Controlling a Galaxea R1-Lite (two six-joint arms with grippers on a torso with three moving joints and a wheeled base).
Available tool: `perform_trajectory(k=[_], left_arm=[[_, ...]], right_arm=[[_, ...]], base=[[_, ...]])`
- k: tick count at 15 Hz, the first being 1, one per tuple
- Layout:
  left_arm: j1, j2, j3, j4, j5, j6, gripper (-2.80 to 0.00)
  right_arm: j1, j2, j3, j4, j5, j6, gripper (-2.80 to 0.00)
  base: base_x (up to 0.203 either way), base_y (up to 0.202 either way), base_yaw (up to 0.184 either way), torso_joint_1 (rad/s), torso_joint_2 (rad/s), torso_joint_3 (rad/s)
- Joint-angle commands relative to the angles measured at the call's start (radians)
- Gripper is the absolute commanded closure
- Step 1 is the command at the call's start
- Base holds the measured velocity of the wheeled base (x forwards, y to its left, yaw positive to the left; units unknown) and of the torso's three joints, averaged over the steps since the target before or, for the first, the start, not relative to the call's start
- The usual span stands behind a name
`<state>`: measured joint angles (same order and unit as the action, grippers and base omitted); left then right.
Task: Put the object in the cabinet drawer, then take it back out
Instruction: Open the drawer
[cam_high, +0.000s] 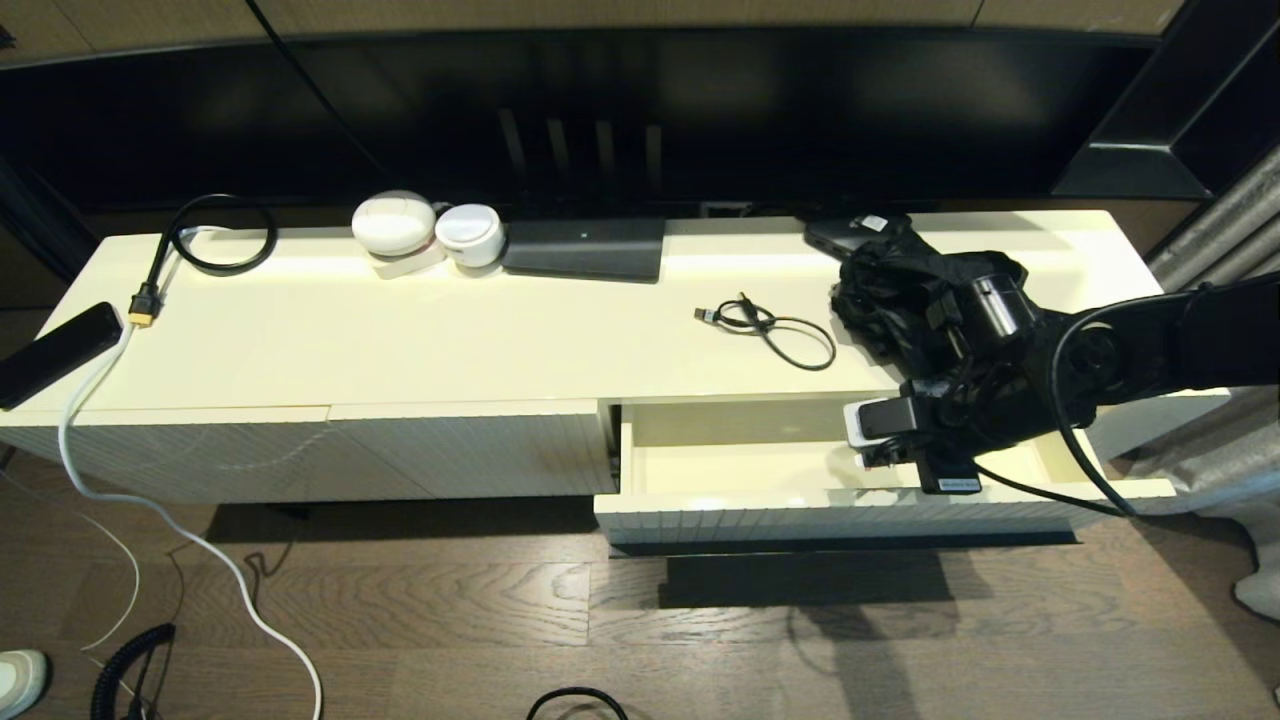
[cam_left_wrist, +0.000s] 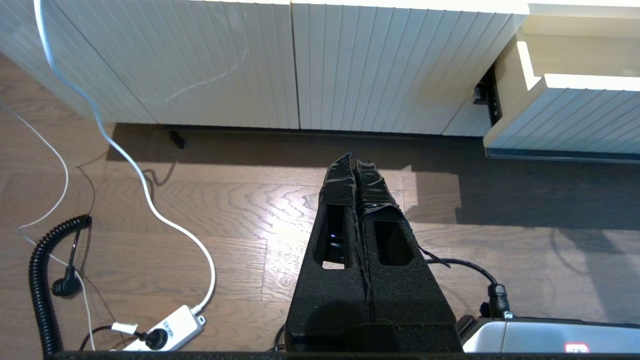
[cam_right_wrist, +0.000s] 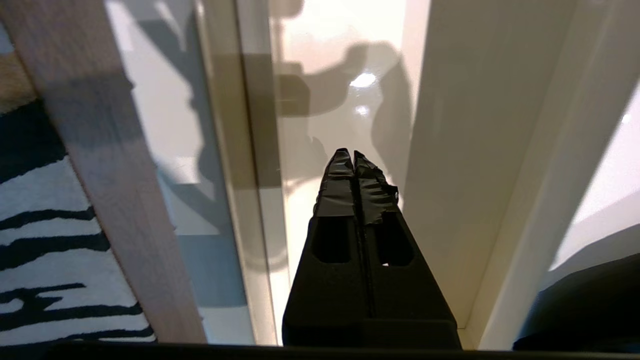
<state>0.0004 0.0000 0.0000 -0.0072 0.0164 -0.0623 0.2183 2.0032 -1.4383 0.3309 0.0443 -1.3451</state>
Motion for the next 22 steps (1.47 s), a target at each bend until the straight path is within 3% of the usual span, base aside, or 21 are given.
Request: perform_trajectory(k=[1, 9, 22], left_arm=[[0.0, 0.0, 0.0, 0.0, 0.0, -0.001, 0.0], [0.0, 0.0, 0.0, 0.0, 0.0, -0.001, 0.0], [0.0, 0.0, 0.0, 0.0, 0.0, -0.001, 0.0]], right_arm=[[0.0, -0.016, 0.009, 0.033, 0.0, -0.009, 0.0], [0.0, -0.015, 0.086, 0.069, 0.009, -0.029, 0.0], [0.001, -0.117, 0.338, 0.02, 0.062, -0.06, 0.0]], base=[[0.0, 0.0, 0.0, 0.0, 0.0, 0.0], [0.0, 0.0, 0.0, 0.0, 0.0, 0.0], [0.0, 0.0, 0.0, 0.0, 0.0, 0.0]])
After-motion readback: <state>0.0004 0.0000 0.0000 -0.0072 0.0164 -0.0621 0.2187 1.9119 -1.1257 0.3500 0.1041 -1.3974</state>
